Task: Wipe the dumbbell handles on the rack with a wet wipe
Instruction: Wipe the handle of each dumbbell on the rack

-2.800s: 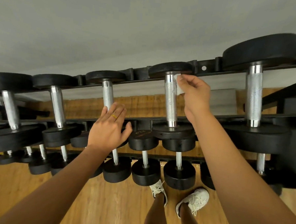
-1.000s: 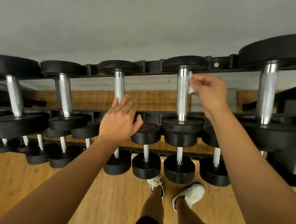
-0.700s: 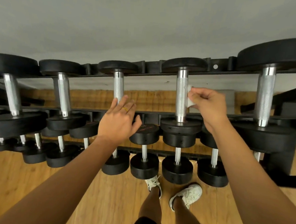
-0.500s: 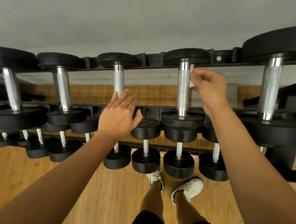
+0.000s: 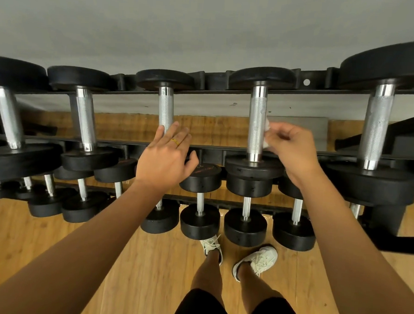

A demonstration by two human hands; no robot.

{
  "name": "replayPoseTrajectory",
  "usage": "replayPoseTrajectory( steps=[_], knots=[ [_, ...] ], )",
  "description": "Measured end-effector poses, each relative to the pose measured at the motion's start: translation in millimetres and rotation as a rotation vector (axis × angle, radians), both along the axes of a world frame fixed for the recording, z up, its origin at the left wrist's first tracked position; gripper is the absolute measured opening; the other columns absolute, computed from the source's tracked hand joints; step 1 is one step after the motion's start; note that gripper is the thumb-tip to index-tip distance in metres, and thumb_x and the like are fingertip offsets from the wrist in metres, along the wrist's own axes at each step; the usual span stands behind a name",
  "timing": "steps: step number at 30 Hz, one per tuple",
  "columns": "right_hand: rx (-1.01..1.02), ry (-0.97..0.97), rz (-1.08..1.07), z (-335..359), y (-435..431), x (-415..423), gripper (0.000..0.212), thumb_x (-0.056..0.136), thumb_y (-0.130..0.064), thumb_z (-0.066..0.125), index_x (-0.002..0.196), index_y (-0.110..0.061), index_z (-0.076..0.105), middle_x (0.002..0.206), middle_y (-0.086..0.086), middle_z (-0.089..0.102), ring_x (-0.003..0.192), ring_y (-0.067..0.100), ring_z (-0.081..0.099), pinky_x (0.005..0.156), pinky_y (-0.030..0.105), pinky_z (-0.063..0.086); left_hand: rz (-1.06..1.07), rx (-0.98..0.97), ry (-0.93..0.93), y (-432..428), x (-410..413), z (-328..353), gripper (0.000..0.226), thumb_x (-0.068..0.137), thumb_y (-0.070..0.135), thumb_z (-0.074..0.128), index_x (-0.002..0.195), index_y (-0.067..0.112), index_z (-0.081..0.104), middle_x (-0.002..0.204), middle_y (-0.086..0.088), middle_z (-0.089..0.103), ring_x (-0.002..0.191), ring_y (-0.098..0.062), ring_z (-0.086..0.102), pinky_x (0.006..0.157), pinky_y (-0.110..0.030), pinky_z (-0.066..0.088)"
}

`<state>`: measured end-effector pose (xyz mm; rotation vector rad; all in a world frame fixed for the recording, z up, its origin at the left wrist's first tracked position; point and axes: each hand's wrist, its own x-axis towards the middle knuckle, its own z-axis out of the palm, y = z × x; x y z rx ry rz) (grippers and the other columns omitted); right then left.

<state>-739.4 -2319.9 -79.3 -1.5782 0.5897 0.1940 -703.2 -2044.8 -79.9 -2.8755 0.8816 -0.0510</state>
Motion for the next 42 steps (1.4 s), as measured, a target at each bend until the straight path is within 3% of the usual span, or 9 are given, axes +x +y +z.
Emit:
replayPoseTrajectory(
  steps=[5, 11, 14, 18, 23, 28, 31, 35, 42],
  knots=[
    [-0.009, 0.014, 0.085, 4.0, -11.3, -13.8, 0.029, 0.092, -0.006, 0.068, 0.092, -0.035, 0.071, 0.093, -0.014, 0.075, 0.095, 0.005, 0.070, 0.096, 0.037, 0.055, 0.004, -0.011, 0.019, 0.4, 0.5, 0.2, 0.048, 0.101, 0.033, 0.045, 0.125, 0.000, 0.070, 0.135, -0.016, 0.067, 0.140, -0.035, 0.051, 0.117, -0.056, 0.038],
    [-0.034, -0.014, -0.038, 8.8, -3.4, 4.4, 0.028, 0.092, -0.006, 0.069, 0.092, -0.034, 0.068, 0.085, -0.015, 0.069, 0.092, 0.003, 0.067, 0.096, 0.030, 0.054, -0.005, -0.025, 0.021, 1.2, 0.8, -0.8, 0.048, 0.100, 0.032, 0.045, 0.125, 0.000, 0.070, 0.134, -0.016, 0.067, 0.139, -0.036, 0.052, 0.117, -0.057, 0.039],
    [-0.055, 0.041, 0.041, 5.0, -3.4, -18.4, 0.024, 0.092, -0.009, 0.069, 0.096, -0.033, 0.069, 0.090, -0.014, 0.072, 0.089, -0.001, 0.069, 0.088, 0.024, 0.054, -0.011, -0.047, 0.014, 1.5, 1.1, -0.9, 0.046, 0.100, 0.031, 0.046, 0.127, 0.001, 0.069, 0.135, -0.015, 0.067, 0.138, -0.035, 0.053, 0.116, -0.058, 0.039],
    [-0.104, 0.080, -0.014, 3.7, 3.8, -8.5, 0.023, 0.092, -0.006, 0.068, 0.097, -0.027, 0.070, 0.095, -0.008, 0.073, 0.096, 0.008, 0.069, 0.094, 0.032, 0.055, -0.010, -0.067, 0.023, 1.0, 1.3, -1.0, 0.047, 0.101, 0.030, 0.044, 0.131, 0.001, 0.066, 0.136, -0.016, 0.066, 0.138, -0.035, 0.052, 0.117, -0.056, 0.037],
    [-0.185, 0.048, -0.081, 7.0, 17.3, -8.4, 0.022, 0.093, -0.006, 0.065, 0.100, -0.025, 0.073, 0.095, -0.010, 0.072, 0.096, 0.005, 0.066, 0.098, 0.035, 0.053, -0.022, -0.072, 0.048, 2.8, 0.9, 2.7, 0.050, 0.101, 0.031, 0.042, 0.133, 0.001, 0.065, 0.139, -0.015, 0.064, 0.139, -0.034, 0.051, 0.118, -0.056, 0.036],
    [-0.145, 0.081, 0.019, 7.8, 0.2, -18.4, 0.018, 0.092, -0.009, 0.068, 0.101, -0.024, 0.073, 0.096, -0.008, 0.072, 0.091, 0.004, 0.068, 0.090, 0.030, 0.057, -0.011, -0.086, 0.018, 0.7, -0.3, 1.8, 0.045, 0.099, 0.027, 0.046, 0.129, 0.000, 0.068, 0.135, -0.016, 0.066, 0.137, -0.034, 0.054, 0.116, -0.056, 0.039],
    [-0.126, 0.041, 0.036, 8.5, -7.5, -9.1, 0.024, 0.092, -0.010, 0.069, 0.096, -0.034, 0.069, 0.097, -0.012, 0.071, 0.095, 0.001, 0.067, 0.092, 0.029, 0.055, 0.016, -0.087, 0.015, -1.3, -0.9, 2.8, 0.044, 0.100, 0.025, 0.046, 0.129, -0.001, 0.066, 0.135, -0.017, 0.066, 0.137, -0.032, 0.054, 0.117, -0.053, 0.037],
    [0.072, -0.082, -0.152, 20.1, -15.4, 15.9, 0.022, 0.093, -0.012, 0.069, 0.102, -0.032, 0.070, 0.107, -0.008, 0.071, 0.103, 0.006, 0.067, 0.097, 0.033, 0.055, 0.074, -0.059, -0.005, -5.5, -4.5, 4.4, 0.044, 0.100, 0.024, 0.047, 0.132, 0.000, 0.065, 0.136, -0.017, 0.065, 0.137, -0.031, 0.054, 0.118, -0.048, 0.034],
    [-0.110, -0.253, -0.213, 22.5, 4.9, 36.6, 0.018, 0.094, -0.013, 0.067, 0.109, -0.024, 0.071, 0.101, -0.013, 0.071, 0.096, -0.003, 0.066, 0.091, 0.021, 0.055, 0.157, -0.098, -0.020, -13.5, -8.9, 6.6, 0.053, 0.099, 0.025, 0.050, 0.143, -0.006, 0.054, 0.148, -0.022, 0.054, 0.146, -0.034, 0.043, 0.117, -0.048, 0.040]
  ],
)
